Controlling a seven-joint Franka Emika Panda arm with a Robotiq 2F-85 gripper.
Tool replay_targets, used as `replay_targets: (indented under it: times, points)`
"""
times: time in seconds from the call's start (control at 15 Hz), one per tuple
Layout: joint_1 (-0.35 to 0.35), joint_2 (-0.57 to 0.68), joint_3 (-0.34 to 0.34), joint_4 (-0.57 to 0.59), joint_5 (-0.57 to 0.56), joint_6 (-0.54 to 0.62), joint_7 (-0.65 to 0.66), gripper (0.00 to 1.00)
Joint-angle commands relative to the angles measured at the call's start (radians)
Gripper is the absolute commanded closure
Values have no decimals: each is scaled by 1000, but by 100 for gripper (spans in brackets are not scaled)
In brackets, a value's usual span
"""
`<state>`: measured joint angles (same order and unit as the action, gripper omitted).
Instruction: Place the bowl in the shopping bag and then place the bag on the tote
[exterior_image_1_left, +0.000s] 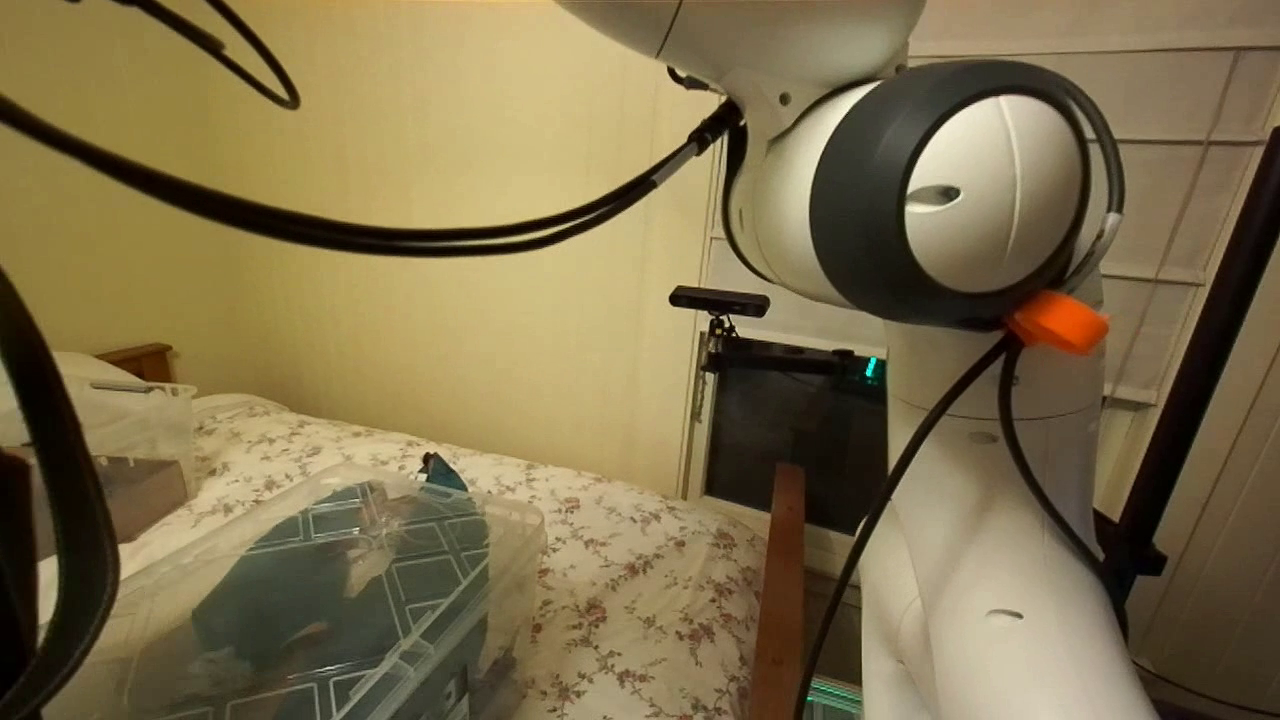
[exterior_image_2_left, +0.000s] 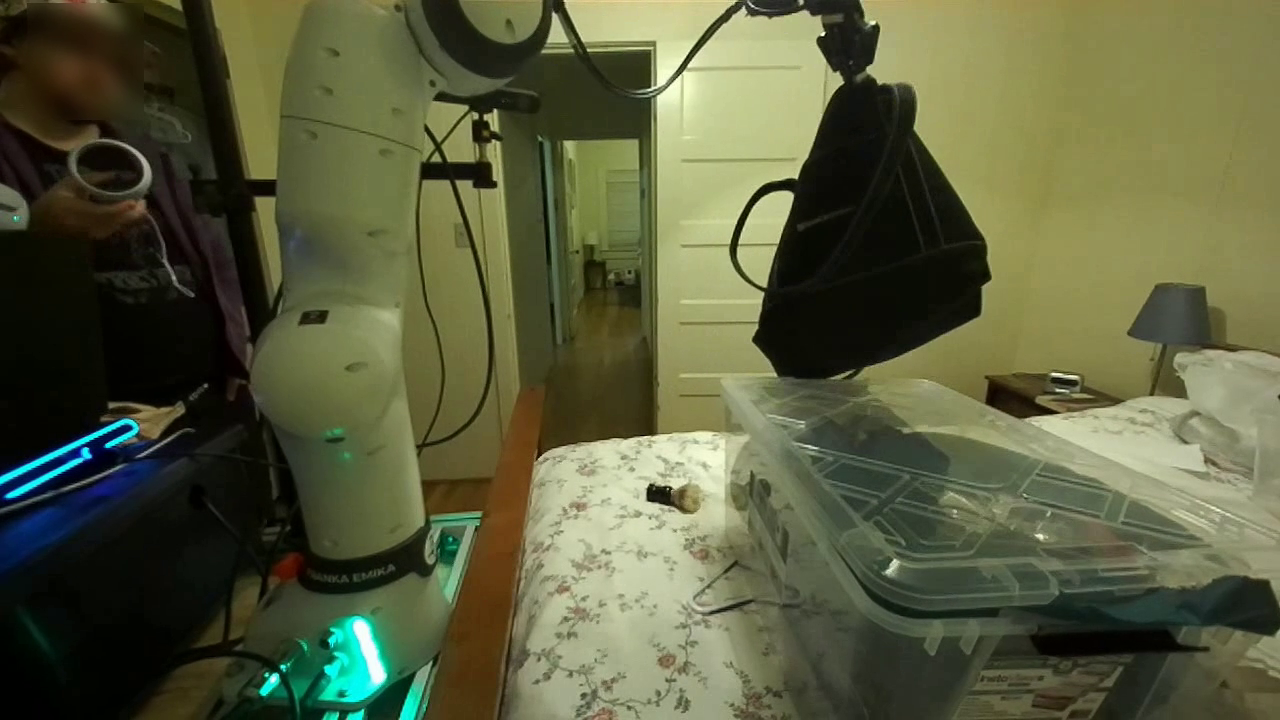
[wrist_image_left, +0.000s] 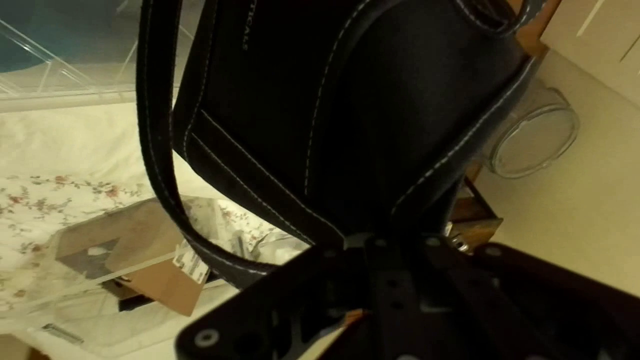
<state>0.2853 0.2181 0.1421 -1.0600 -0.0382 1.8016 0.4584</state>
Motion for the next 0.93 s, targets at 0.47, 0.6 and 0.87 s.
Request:
replay_targets:
  times: [0.47, 0.6, 0.87]
  points:
    - [-4, -155, -99, -191, -222, 122, 266, 99]
    - [0, -193, -109, -315, -346, 157, 281, 99]
    - [-13, -260, -117, -533, -453, 283, 297, 99]
